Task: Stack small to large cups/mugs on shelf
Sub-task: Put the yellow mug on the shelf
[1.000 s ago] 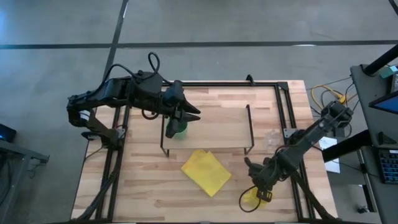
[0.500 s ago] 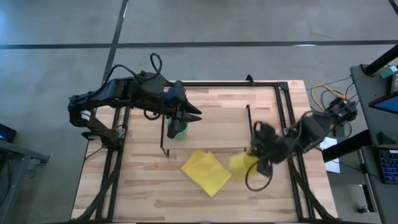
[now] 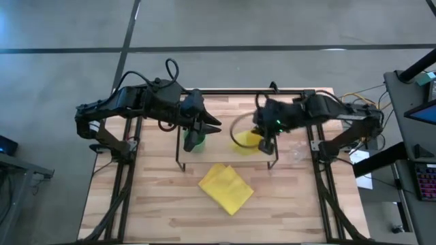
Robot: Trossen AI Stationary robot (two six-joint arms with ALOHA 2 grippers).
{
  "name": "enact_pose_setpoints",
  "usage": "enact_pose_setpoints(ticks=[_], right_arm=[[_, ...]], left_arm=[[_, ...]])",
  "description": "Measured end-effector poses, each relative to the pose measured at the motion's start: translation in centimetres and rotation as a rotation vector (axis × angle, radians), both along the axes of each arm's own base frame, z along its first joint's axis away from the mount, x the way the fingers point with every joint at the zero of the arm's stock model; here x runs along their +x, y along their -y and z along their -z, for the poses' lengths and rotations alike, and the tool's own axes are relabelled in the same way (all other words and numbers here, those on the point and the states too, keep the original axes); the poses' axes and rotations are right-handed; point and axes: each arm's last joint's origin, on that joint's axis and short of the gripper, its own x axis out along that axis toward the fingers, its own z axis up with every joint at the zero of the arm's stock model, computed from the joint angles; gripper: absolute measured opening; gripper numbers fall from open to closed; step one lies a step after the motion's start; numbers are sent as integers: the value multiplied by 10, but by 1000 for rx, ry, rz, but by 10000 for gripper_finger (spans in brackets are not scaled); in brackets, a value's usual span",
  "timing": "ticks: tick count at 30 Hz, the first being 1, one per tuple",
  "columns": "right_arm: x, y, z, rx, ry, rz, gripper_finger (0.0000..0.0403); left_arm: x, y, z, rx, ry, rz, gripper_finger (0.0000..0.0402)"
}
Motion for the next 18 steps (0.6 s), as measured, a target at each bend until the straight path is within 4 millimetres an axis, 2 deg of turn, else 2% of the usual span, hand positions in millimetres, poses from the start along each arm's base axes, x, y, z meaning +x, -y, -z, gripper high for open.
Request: enact_pose_setpoints(ticks=[6,12,18], right_arm=[[30,13,13,21,3,-125,9],[53,18,38,6,-96,-167,9],[69,28,54,-9,-135,-166,9]], left_arm=[[-4,-1,-2,4,8,-10,86],[-21,-5,-10,44,21,-117,86],[-33,-9,-2,98,-98,-220,86]])
